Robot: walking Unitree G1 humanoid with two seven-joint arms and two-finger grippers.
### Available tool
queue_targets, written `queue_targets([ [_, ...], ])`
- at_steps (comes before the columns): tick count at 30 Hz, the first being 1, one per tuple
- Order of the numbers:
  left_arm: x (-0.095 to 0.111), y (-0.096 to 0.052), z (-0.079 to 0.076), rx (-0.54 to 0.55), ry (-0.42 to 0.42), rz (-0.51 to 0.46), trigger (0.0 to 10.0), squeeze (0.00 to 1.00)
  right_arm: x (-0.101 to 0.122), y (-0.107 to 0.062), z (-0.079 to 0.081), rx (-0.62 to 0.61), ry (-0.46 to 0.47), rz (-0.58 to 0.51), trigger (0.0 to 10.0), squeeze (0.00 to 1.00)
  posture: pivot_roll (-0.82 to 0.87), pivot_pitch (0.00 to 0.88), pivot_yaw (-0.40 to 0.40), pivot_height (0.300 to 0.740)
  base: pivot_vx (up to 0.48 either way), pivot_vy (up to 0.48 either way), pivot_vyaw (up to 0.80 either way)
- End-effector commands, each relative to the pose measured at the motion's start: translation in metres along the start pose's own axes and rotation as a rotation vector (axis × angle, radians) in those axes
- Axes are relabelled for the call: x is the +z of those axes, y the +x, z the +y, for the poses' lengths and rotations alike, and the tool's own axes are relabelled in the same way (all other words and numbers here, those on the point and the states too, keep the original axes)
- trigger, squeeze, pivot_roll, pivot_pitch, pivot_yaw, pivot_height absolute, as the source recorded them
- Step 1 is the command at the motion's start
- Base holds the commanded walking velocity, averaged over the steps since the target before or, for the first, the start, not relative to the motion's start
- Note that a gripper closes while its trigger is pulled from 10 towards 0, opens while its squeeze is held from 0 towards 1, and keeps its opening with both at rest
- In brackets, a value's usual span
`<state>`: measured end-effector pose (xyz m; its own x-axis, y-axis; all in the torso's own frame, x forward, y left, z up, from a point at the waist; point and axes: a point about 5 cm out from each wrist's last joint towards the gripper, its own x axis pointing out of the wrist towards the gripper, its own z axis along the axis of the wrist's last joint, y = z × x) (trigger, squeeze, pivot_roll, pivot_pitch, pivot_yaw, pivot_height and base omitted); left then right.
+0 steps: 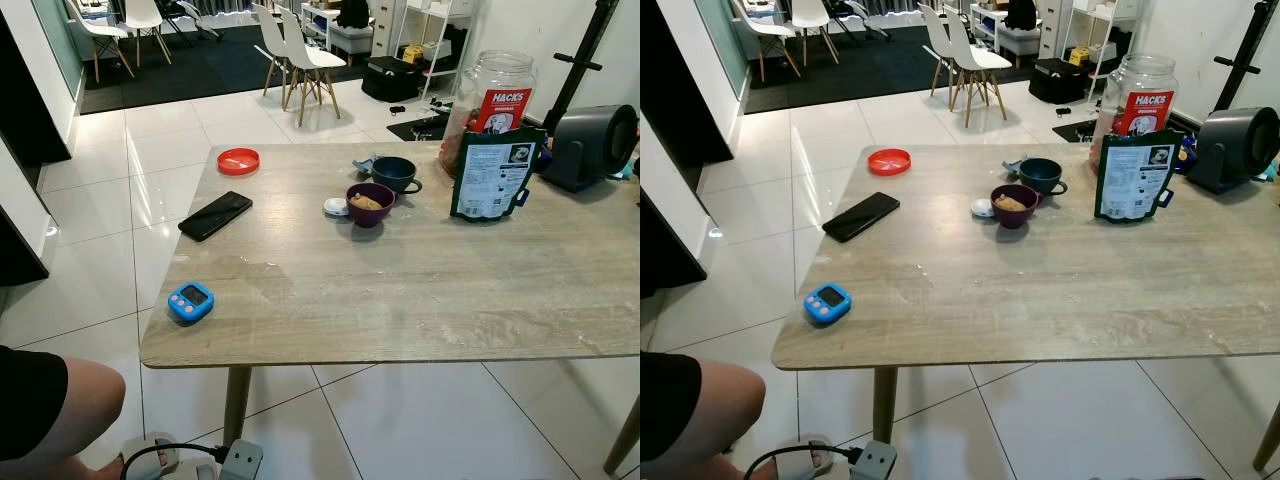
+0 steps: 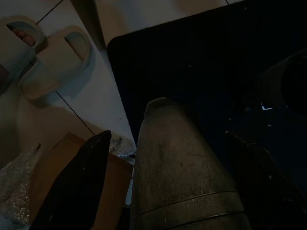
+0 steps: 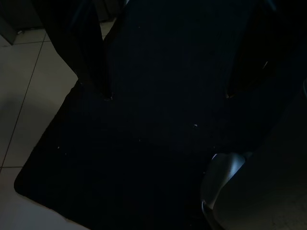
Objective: Restocking fridge
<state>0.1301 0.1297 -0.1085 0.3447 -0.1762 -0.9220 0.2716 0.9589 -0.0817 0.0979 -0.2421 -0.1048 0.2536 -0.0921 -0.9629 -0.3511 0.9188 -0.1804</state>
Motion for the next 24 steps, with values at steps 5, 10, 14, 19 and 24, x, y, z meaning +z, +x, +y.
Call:
queue_targets([
  [5,-0.0216,-0.0028,0.0049,0.007,-0.014,0.069,10.0,0.0,-0.0001,0.0001,0.0009,0.004,0.0,0.003,10.0,0.0,0.03,0.0,0.0,0.739,0.0,0.0,0.0],
  [10,-0.0238,-0.0033,0.0058,0.007,-0.014,0.074,10.0,0.0,-0.0001,0.0002,0.0014,0.005,0.0,0.003,10.0,0.0,0.03,0.0,0.001,0.739,0.0,0.0,0.0],
  [14,-0.0248,-0.0035,0.0062,0.007,-0.013,0.078,10.0,0.0,-0.0002,0.0002,0.0015,0.006,0.0,0.005,10.0,0.0,0.03,0.0,0.001,0.739,0.0,0.0,0.0],
  [19,-0.0261,-0.004,0.0085,0.01,-0.012,0.082,10.0,0.0,-0.0002,0.0003,0.0023,0.009,0.0,0.006,10.0,0.0,0.03,0.0,0.004,0.739,0.0,0.0,0.0],
  [24,-0.0261,-0.0042,0.0094,0.012,-0.011,0.081,10.0,0.0,-0.0001,0.0003,0.0023,0.009,0.001,0.005,10.0,0.0,0.03,0.0,0.004,0.739,0.0,0.0,0.0],
])
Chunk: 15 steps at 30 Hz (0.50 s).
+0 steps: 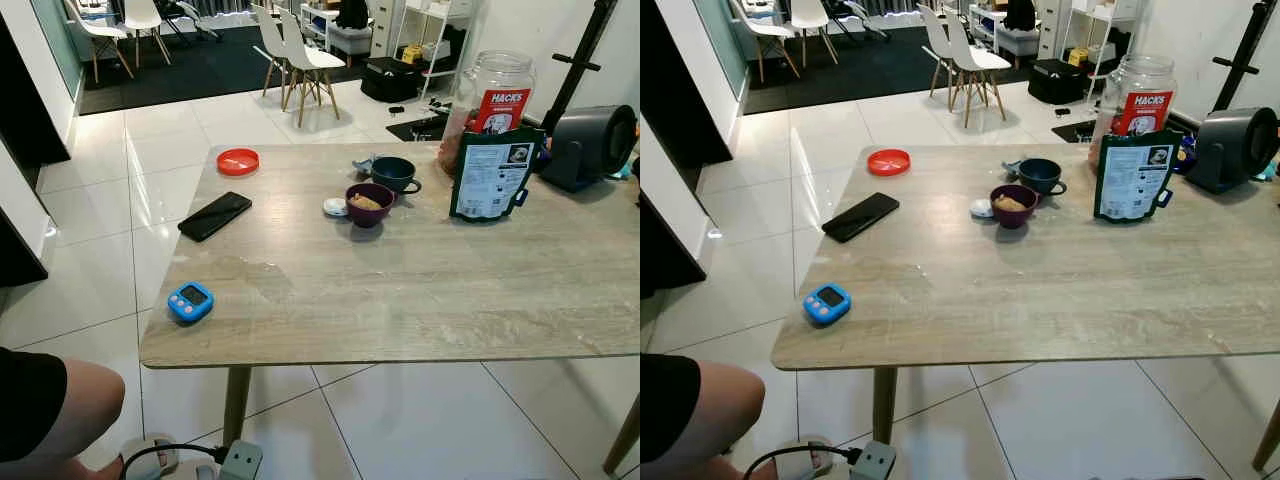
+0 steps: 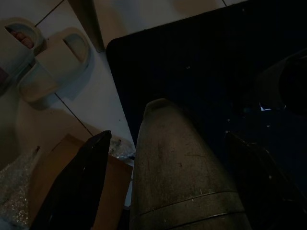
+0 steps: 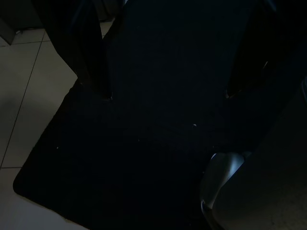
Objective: Restocking fridge
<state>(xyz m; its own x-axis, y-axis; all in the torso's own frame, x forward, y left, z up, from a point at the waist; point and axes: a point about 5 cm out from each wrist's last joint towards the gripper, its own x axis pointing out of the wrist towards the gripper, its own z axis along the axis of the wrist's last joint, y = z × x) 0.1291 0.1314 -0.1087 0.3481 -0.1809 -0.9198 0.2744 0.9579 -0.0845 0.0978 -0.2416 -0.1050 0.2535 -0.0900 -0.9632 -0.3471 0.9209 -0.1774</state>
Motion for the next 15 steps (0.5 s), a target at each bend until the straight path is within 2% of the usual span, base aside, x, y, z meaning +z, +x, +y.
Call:
queue_targets([
  [1,-0.0248,-0.0039,0.008,0.016,-0.013,0.086,10.0,0.0,-0.0002,0.0003,0.0019,0.007,-0.004,0.006,10.0,0.0,0.03,0.0,0.004,0.739,0.0,0.0,0.0],
  [15,-0.0269,-0.0045,0.0092,0.016,-0.015,0.09,10.0,0.0,-0.0002,0.0002,0.0017,0.008,-0.005,0.007,10.0,0.0,0.03,0.0,0.005,0.739,0.0,0.0,0.0],
])
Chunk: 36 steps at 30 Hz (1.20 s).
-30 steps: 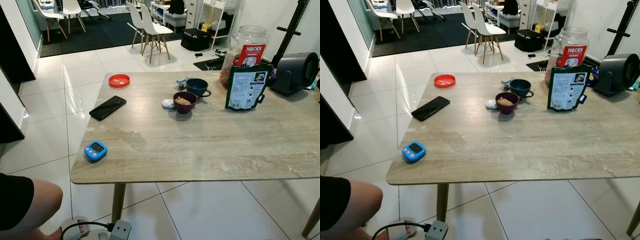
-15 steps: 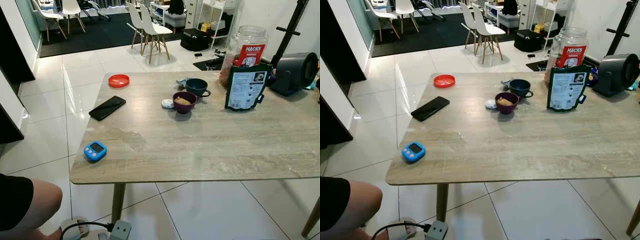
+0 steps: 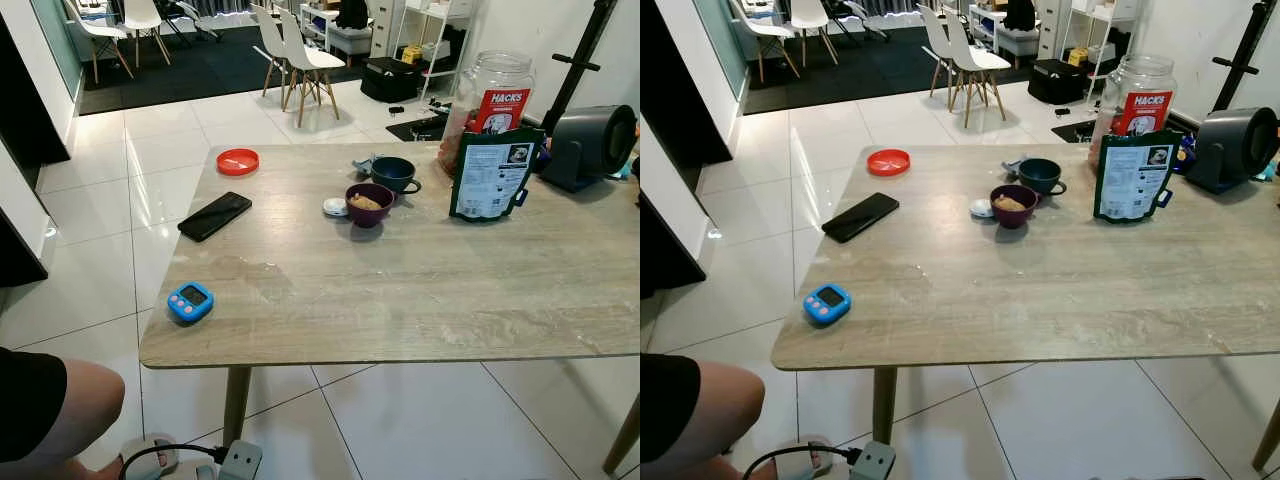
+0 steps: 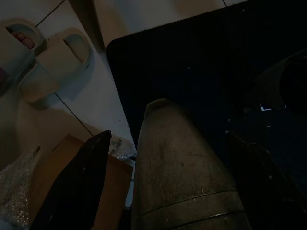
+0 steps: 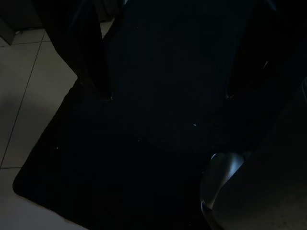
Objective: Restocking fridge
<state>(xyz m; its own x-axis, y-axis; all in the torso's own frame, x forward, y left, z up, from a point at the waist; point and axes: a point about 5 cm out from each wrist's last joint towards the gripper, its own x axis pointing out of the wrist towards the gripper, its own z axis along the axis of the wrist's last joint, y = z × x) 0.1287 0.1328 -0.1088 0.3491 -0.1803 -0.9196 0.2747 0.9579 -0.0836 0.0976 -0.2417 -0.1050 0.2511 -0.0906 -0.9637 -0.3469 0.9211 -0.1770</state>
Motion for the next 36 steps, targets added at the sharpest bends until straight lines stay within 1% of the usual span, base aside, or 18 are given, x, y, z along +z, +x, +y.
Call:
queue_targets([
  [1,-0.0264,-0.0042,0.008,0.015,-0.015,0.091,10.0,0.0,0.0,0.0002,0.0017,0.008,-0.006,0.004,10.0,0.0,0.03,0.0,0.005,0.739,0.0,0.0,0.0],
  [36,-0.0276,-0.0049,0.0102,0.017,-0.003,0.093,10.0,0.0,-0.0002,0.0004,0.0029,0.009,-0.017,0.006,10.0,0.0,0.03,0.0,0.003,0.739,0.0,0.0,0.0],
])
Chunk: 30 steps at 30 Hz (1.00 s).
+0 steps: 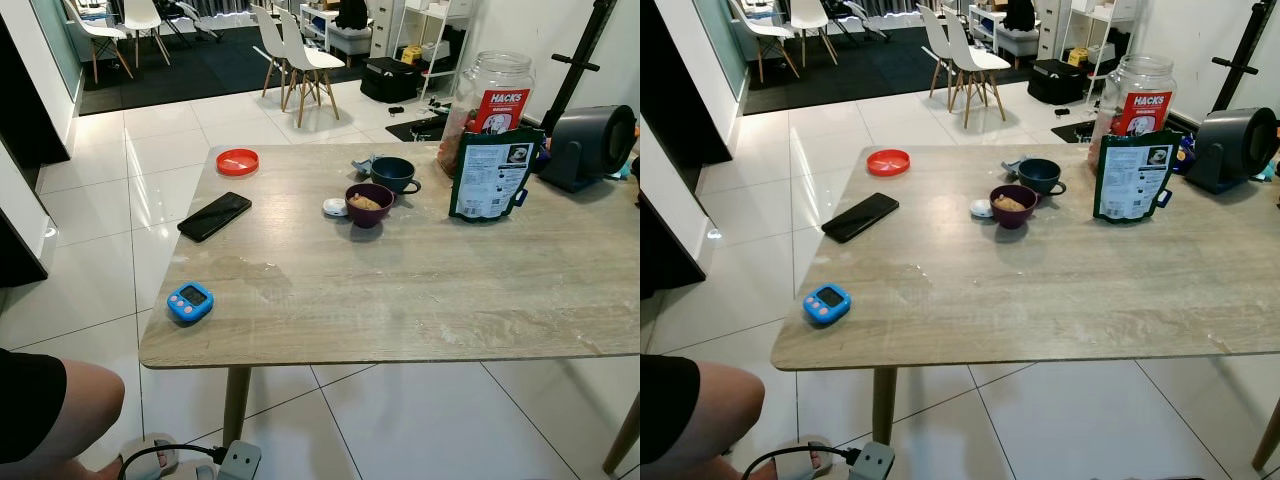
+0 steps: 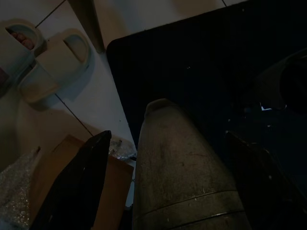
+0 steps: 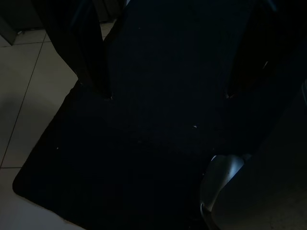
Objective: Restocking fridge
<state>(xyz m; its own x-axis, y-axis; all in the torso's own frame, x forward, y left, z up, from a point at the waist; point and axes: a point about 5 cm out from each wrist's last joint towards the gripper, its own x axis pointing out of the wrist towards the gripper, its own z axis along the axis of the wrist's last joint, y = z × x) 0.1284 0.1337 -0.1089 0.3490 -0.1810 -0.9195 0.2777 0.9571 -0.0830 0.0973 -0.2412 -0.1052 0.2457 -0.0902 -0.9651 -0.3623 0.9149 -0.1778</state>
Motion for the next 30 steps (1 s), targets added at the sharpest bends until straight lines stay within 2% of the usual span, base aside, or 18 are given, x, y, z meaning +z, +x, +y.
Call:
queue_targets([
  [1,-0.0271,-0.0047,0.0094,0.017,-0.007,0.093,10.0,0.0,0.0002,0.0003,0.0024,0.008,0.0,0.001,10.0,0.0,0.03,0.0,0.003,0.739,0.0,0.0,0.0],
  [30,-0.0265,-0.0047,0.0097,0.015,-0.014,0.091,10.0,0.0,0.0006,0.0003,0.0023,0.009,0.007,0.0,10.0,0.0,0.03,0.0,0.003,0.739,0.0,0.0,0.0],
])
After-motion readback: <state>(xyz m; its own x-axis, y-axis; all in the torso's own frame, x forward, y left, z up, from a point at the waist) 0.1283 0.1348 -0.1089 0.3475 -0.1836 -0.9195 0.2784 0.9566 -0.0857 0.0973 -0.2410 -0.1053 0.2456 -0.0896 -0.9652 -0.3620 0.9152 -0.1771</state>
